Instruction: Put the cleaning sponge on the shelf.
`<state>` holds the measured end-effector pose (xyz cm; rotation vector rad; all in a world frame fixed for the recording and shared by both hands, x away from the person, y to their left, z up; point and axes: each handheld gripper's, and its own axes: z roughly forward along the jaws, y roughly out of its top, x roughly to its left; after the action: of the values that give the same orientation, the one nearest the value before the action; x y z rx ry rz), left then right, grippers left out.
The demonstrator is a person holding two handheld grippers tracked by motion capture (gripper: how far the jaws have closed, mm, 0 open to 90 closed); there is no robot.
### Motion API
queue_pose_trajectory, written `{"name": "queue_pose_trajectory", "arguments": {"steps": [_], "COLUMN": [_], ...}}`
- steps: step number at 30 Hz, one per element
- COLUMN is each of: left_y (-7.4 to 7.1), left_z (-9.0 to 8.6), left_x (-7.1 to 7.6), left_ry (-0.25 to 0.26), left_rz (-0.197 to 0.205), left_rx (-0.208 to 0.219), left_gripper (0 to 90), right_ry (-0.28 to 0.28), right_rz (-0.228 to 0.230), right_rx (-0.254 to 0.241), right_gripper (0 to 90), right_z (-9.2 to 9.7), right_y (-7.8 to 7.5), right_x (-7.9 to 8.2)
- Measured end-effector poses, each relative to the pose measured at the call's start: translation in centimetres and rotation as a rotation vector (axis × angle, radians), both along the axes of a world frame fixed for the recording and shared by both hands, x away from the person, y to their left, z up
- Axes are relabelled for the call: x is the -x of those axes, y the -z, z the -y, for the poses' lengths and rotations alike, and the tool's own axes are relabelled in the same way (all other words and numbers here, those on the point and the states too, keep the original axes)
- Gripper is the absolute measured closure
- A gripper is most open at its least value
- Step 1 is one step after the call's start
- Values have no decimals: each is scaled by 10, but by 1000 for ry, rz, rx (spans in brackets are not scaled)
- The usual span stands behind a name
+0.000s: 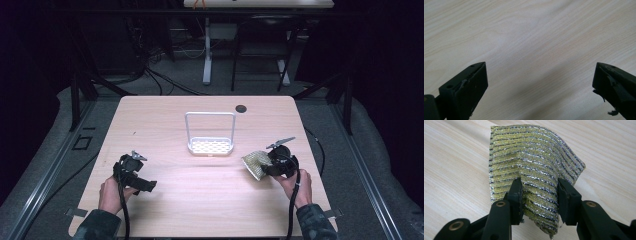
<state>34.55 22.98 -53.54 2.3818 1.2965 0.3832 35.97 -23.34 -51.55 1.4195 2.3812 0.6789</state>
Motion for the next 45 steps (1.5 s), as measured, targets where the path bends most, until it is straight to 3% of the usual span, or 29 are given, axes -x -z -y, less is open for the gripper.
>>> {"name": "queue_pose_trajectory", "arguments": {"steps": [45], "left_y": [1], "left_z": [4], "left_x": [-1], "left_ry": [23], "left_rz": [0], "left_rx": [-9], "left_gripper": [0], "right_ry": [-105], "right_rz": [40], "right_rx": [-10], "right_gripper": [601], "right_z": [-30], "right_y": [-8], "right_x": [10]}}
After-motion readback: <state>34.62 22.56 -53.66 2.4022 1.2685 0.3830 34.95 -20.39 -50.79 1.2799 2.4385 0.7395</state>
